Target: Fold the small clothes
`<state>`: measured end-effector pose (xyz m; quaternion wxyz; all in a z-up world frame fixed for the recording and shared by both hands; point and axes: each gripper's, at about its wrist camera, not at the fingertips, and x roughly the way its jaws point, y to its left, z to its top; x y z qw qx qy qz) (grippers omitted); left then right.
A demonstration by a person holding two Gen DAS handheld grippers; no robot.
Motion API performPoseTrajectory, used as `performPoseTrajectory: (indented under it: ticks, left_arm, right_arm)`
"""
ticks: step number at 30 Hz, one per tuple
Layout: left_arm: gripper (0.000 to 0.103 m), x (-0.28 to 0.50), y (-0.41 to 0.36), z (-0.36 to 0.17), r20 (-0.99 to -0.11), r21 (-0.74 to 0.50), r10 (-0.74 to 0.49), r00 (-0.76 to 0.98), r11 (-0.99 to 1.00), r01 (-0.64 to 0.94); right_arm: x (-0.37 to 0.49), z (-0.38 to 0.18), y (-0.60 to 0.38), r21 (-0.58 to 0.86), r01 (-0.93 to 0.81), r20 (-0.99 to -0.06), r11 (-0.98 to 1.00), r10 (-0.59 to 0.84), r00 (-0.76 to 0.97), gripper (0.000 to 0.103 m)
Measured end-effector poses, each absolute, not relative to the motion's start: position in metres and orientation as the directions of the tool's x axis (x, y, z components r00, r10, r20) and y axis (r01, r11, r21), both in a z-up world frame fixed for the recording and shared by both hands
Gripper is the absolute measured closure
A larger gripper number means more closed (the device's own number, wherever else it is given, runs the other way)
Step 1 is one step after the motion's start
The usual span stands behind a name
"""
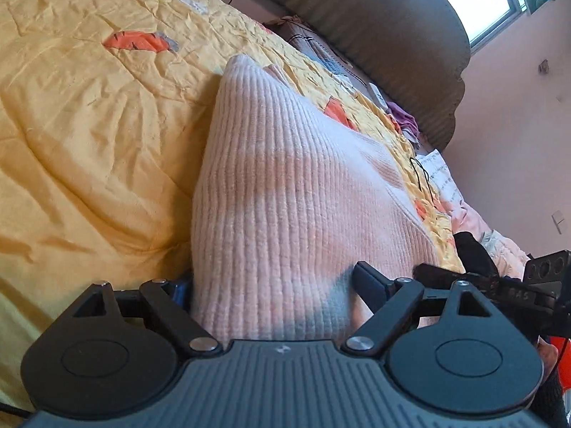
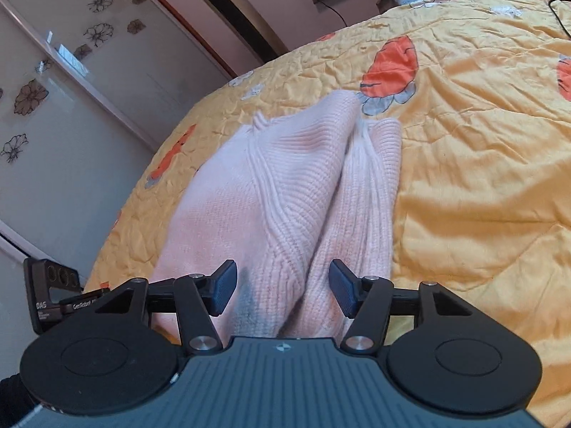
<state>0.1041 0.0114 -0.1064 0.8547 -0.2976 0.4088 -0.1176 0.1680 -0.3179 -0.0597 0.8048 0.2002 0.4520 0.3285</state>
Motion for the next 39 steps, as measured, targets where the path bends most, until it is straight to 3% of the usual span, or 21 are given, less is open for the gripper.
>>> performPoseTrajectory:
  ticks: [2,5,9,13,14,15,16,17,18,20,22,26,29,34,36,37,38,39]
  left_arm:
    - [0.044,0.108,0.006,-0.097,-0.656,-0.568,-0.423,0.625,0.822,-0.039]
    - [0.059,0.101,0.001,-0.074,-0.642,-0.529,-0.430,0.635,0.848,0.040]
    - [0.058,0.103,-0.010,-0.082,-0.688,-0.463,-0.402,0.604,0.884,0.061]
    - [0.049,0.100,-0.002,-0.093,-0.682,-0.487,-0.408,0.607,0.872,0.040]
    - [0.044,0.098,0.002,-0.089,-0.675,-0.497,-0.420,0.607,0.866,0.046]
    - [0.042,0.096,0.006,-0.083,-0.671,-0.503,-0.424,0.608,0.863,0.047]
    - [0.037,0.094,0.010,-0.079,-0.665,-0.509,-0.426,0.614,0.860,0.046]
    - [0.029,0.094,0.015,-0.077,-0.654,-0.519,-0.430,0.622,0.854,0.044]
    - [0.027,0.095,0.022,-0.075,-0.636,-0.533,-0.429,0.642,0.846,0.038]
    - [0.026,0.101,0.036,-0.074,-0.613,-0.558,-0.406,0.678,0.830,-0.007]
    - [0.026,0.115,0.047,-0.079,-0.593,-0.618,-0.434,0.678,0.785,-0.038]
    - [0.023,0.150,0.054,-0.102,-0.562,-0.735,-0.548,0.620,0.674,-0.070]
    - [0.016,0.168,0.053,-0.112,-0.530,-0.782,-0.605,0.595,0.620,-0.066]
    - [0.014,0.182,0.045,-0.122,-0.503,-0.801,-0.632,0.589,0.597,-0.043]
    - [0.014,0.182,0.043,-0.121,-0.504,-0.798,-0.633,0.587,0.602,-0.036]
    - [0.015,0.181,0.043,-0.121,-0.504,-0.796,-0.631,0.590,0.604,-0.034]
    - [0.025,0.181,0.042,-0.120,-0.511,-0.786,-0.622,0.593,0.618,-0.029]
    - [0.030,0.180,0.039,-0.117,-0.533,-0.759,-0.602,0.594,0.650,-0.022]
  right_arm:
    - [0.166,-0.061,-0.312,0.585,-0.357,-0.619,0.728,0.686,0.383,0.075]
    - [0.161,-0.052,-0.317,0.563,-0.380,-0.605,0.734,0.680,0.415,0.080]
    - [0.157,-0.048,-0.338,0.558,-0.356,-0.589,0.749,0.660,0.466,0.087]
    - [0.156,-0.076,-0.331,0.571,-0.337,-0.603,0.749,0.661,0.448,0.086]
    - [0.156,-0.075,-0.332,0.579,-0.335,-0.592,0.743,0.666,0.454,0.082]
    - [0.155,-0.073,-0.334,0.598,-0.326,-0.581,0.732,0.676,0.453,0.068]
    - [0.156,-0.069,-0.339,0.630,-0.312,-0.565,0.711,0.695,0.445,0.062]
    - [0.157,-0.065,-0.346,0.667,-0.295,-0.544,0.684,0.717,0.436,0.048]
    - [0.159,-0.059,-0.354,0.697,-0.275,-0.517,0.662,0.730,0.447,0.029]
    - [0.164,-0.049,-0.373,0.723,-0.244,-0.461,0.646,0.715,0.526,0.005]
    - [0.176,-0.051,-0.385,0.725,-0.218,-0.455,0.653,0.692,0.560,0.007]
    - [0.217,-0.081,-0.385,0.746,-0.100,-0.534,0.659,0.680,0.503,0.018]
    - [0.235,-0.099,-0.367,0.746,-0.093,-0.559,0.660,0.695,0.452,0.018]
    - [0.252,-0.115,-0.332,0.780,-0.130,-0.543,0.612,0.765,0.346,0.016]
    - [0.252,-0.115,-0.318,0.775,-0.175,-0.531,0.607,0.776,0.340,0.009]
    - [0.251,-0.114,-0.312,0.768,-0.199,-0.532,0.609,0.779,0.332,0.009]
    - [0.250,-0.113,-0.308,0.760,-0.218,-0.534,0.612,0.780,0.327,0.009]
    - [0.249,-0.113,-0.306,0.761,-0.217,-0.531,0.611,0.779,0.333,0.011]
